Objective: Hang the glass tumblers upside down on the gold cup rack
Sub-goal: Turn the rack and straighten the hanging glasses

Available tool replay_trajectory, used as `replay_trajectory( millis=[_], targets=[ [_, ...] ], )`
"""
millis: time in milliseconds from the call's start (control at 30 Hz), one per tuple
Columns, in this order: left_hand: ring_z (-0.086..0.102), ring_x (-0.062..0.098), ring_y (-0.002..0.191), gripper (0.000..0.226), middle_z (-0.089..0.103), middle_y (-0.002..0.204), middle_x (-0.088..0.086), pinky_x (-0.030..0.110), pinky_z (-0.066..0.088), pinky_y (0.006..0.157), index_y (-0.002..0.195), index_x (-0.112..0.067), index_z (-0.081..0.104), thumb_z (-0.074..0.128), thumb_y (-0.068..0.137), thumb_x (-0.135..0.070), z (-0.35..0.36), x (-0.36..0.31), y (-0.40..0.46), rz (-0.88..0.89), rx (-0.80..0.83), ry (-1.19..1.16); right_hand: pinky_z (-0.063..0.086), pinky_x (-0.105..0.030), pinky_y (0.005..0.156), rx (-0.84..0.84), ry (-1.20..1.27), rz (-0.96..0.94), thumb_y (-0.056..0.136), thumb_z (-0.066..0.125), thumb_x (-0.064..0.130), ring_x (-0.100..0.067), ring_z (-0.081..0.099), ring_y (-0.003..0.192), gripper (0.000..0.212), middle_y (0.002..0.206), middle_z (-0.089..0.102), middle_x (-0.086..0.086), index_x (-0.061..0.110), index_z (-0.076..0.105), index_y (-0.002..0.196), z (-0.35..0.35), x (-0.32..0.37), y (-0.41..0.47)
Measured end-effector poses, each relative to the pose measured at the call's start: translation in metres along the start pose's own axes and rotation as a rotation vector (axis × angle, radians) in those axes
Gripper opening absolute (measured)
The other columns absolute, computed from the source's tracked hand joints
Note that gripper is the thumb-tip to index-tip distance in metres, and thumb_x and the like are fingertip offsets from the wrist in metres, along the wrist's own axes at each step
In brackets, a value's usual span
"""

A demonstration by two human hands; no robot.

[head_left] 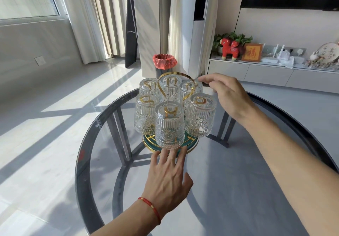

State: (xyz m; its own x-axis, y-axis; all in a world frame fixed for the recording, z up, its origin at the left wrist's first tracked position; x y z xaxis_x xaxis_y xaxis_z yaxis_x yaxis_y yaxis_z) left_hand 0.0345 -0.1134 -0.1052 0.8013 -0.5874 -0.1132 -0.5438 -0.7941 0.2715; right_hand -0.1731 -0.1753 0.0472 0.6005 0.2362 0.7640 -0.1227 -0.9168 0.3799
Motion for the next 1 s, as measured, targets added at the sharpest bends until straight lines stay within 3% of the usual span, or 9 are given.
replay_trajectory(
  millis=[100, 200, 400, 500, 567, 667, 767, 900, 1000],
  targets=[
    [0.049, 0.033, 0.126, 0.069, 0.054, 0.143, 0.010, 0.050, 0.043, 0.104, 0.148, -0.013, 0.048, 0.051, 0.086, -0.042, -0.001, 0.001, 0.001, 0.004, -0.007, -0.001, 0.042, -0.039, 0.116, 0.062, -0.081, 0.017, 0.103, 0.040, 0.000, -0.016, 0.060, 0.130, 0.041, 0.131, 0.071, -0.003, 0.013, 0.073, 0.125, 0.000, 0.001, 0.029],
    [0.047, 0.032, 0.127, 0.069, 0.052, 0.144, 0.009, 0.050, 0.041, 0.106, 0.149, -0.013, 0.046, 0.049, 0.087, -0.042, 0.000, 0.001, 0.002, 0.010, -0.003, 0.002, 0.044, -0.043, 0.114, 0.138, -0.231, 0.076, 0.102, 0.056, 0.012, -0.020, 0.061, 0.126, 0.028, 0.129, 0.071, -0.004, 0.017, 0.074, 0.123, 0.003, -0.004, 0.051],
    [0.046, 0.033, 0.130, 0.069, 0.051, 0.146, 0.010, 0.051, 0.040, 0.108, 0.151, -0.014, 0.044, 0.046, 0.088, -0.043, 0.000, 0.002, 0.002, 0.006, 0.013, 0.005, 0.053, -0.035, 0.075, 0.131, -0.097, 0.266, 0.097, 0.071, 0.032, -0.019, 0.061, 0.098, 0.023, 0.106, 0.069, -0.003, 0.015, 0.074, 0.111, 0.015, -0.015, 0.077],
    [0.048, 0.033, 0.128, 0.069, 0.053, 0.143, 0.009, 0.051, 0.042, 0.106, 0.149, -0.014, 0.046, 0.049, 0.087, -0.042, 0.000, 0.003, 0.002, 0.012, 0.005, -0.001, 0.051, -0.035, 0.078, 0.139, -0.149, 0.284, 0.099, 0.069, 0.032, -0.019, 0.060, 0.096, 0.029, 0.108, 0.070, -0.004, 0.008, 0.075, 0.112, 0.022, -0.025, 0.079],
    [0.049, 0.033, 0.127, 0.069, 0.054, 0.142, 0.010, 0.052, 0.043, 0.105, 0.149, -0.013, 0.048, 0.050, 0.086, -0.041, 0.000, 0.003, 0.002, 0.015, -0.001, -0.011, 0.048, -0.033, 0.074, 0.119, -0.149, 0.303, 0.100, 0.064, 0.029, -0.018, 0.058, 0.088, 0.028, 0.096, 0.067, -0.005, 0.004, 0.076, 0.106, 0.022, -0.030, 0.079],
    [0.049, 0.033, 0.129, 0.070, 0.053, 0.142, 0.009, 0.051, 0.043, 0.105, 0.149, -0.013, 0.047, 0.051, 0.085, -0.040, 0.000, 0.003, 0.002, 0.018, -0.004, -0.017, 0.049, -0.028, 0.062, 0.086, -0.148, 0.327, 0.101, 0.060, 0.027, -0.014, 0.056, 0.074, 0.021, 0.085, 0.063, -0.001, 0.020, 0.074, 0.089, 0.019, -0.033, 0.079],
    [0.049, 0.033, 0.128, 0.070, 0.054, 0.141, 0.010, 0.052, 0.043, 0.105, 0.149, -0.012, 0.047, 0.052, 0.084, -0.040, 0.000, 0.003, 0.002, 0.019, -0.001, -0.017, 0.056, -0.034, 0.066, 0.069, -0.173, 0.332, 0.098, 0.058, 0.024, -0.020, 0.061, 0.082, 0.022, 0.095, 0.068, -0.008, 0.014, 0.077, 0.094, 0.019, -0.034, 0.082],
    [0.051, 0.033, 0.124, 0.069, 0.056, 0.138, 0.009, 0.051, 0.045, 0.103, 0.146, -0.012, 0.049, 0.055, 0.083, -0.039, 0.000, 0.003, 0.001, 0.020, -0.017, -0.022, 0.064, -0.049, 0.084, 0.040, -0.202, 0.351, 0.096, 0.059, 0.025, -0.028, 0.068, 0.100, 0.022, 0.114, 0.073, -0.012, 0.013, 0.078, 0.095, 0.018, -0.034, 0.084],
    [0.050, 0.033, 0.125, 0.070, 0.055, 0.140, 0.010, 0.051, 0.045, 0.103, 0.147, -0.013, 0.048, 0.054, 0.083, -0.040, 0.000, 0.002, 0.002, 0.023, -0.020, -0.019, 0.063, -0.048, 0.081, 0.029, -0.215, 0.347, 0.094, 0.062, 0.039, -0.024, 0.065, 0.092, 0.040, 0.100, 0.069, -0.009, 0.003, 0.075, 0.109, 0.017, -0.034, 0.086]
  ],
)
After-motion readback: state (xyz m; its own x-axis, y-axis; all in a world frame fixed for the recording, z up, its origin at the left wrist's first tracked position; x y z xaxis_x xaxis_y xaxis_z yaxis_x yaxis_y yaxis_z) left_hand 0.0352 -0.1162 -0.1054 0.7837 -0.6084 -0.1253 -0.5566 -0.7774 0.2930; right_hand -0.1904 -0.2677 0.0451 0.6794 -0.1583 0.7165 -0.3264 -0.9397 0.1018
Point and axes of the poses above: each hand's wrist, its own y-axis towards the middle knuckle, its own z-axis out of the palm, x = y × z, the point moved 2 cm from there along y, towards the middle knuckle
